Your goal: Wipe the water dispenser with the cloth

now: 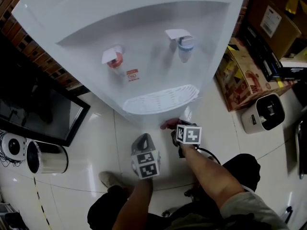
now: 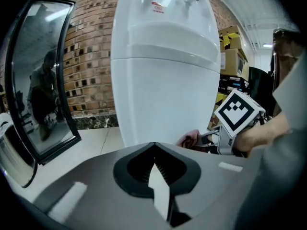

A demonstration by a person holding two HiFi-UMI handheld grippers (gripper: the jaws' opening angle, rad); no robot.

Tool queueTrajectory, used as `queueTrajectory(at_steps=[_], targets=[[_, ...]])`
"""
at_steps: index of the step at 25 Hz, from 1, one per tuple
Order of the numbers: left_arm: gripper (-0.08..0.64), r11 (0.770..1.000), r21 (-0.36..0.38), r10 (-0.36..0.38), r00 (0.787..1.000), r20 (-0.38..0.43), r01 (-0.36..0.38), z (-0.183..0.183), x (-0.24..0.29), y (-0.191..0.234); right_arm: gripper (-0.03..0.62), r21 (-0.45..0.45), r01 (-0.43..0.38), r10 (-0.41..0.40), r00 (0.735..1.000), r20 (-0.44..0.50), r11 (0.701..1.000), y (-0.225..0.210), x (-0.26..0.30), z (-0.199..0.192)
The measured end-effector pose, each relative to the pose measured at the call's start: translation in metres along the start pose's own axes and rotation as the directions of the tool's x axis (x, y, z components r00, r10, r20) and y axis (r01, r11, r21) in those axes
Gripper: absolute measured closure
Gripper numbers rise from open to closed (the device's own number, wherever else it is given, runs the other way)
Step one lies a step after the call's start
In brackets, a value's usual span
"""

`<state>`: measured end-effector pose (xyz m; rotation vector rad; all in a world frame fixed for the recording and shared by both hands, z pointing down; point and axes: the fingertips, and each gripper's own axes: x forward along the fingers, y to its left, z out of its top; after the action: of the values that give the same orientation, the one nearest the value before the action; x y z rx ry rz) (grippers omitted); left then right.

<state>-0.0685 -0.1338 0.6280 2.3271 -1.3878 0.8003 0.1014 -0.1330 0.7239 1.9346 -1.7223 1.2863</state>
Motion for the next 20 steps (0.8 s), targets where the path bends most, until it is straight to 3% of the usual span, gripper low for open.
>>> queueTrajectory(at_steps=[8, 14, 20], targets=[[0.56, 0.994, 0.064, -0.085, 0.996, -0.032, 0.087, -0.002, 0.024, -0.048, 0.534, 0.125, 0.124, -0.13, 0.99, 0.045, 0.984, -0.084, -0.018, 0.017], [0.56, 0.995, 0.055, -0.083, 0.995, -0.053, 0.086, -0.01, 0.035, -0.054, 0.534, 0.145, 0.134, -0.141, 0.989, 0.042, 0.98, -0.097, -0.015, 0.016], [0.56, 0.988, 0.082, -0.127, 0.991, -0.051, 0.131, -0.006, 0.043, -0.077, 0.534, 0.14, 0.16, -0.168, 0.985, 0.044, 0.977, -0.105, -0.017, 0.019]])
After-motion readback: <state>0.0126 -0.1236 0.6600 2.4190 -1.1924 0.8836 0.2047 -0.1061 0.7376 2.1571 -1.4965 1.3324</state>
